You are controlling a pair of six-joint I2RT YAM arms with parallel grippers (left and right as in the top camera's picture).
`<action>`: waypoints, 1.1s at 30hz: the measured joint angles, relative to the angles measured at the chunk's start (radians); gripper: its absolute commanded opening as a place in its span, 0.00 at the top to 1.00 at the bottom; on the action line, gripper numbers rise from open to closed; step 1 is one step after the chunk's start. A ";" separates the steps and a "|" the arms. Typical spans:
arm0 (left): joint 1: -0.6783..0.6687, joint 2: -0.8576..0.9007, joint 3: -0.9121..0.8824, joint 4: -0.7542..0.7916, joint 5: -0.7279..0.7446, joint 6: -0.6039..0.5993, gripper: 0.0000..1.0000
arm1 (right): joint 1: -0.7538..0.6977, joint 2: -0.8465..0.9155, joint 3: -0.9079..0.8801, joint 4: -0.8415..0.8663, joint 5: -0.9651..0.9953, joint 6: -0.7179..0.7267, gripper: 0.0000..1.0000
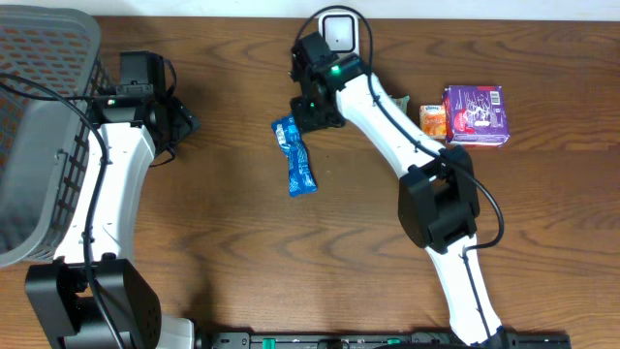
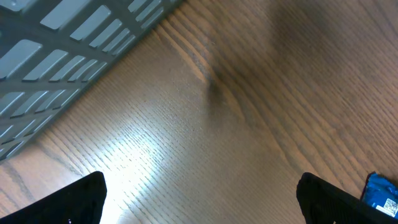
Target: Scan the item barcode
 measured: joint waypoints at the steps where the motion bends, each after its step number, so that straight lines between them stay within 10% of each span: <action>1: 0.000 0.000 0.000 0.000 0.000 0.000 0.02 | -0.005 0.000 -0.002 -0.020 -0.009 -0.006 0.49; 14: 0.000 0.000 0.000 0.000 0.000 0.000 0.02 | 0.009 0.000 -0.153 0.034 -0.212 -0.053 0.38; 19: 0.000 0.000 0.000 0.000 0.000 0.000 0.02 | 0.007 0.000 -0.219 0.088 -0.255 -0.056 0.99; 33: 0.000 0.000 0.000 0.000 0.000 0.000 0.02 | -0.008 0.000 -0.108 0.021 -0.101 -0.056 0.99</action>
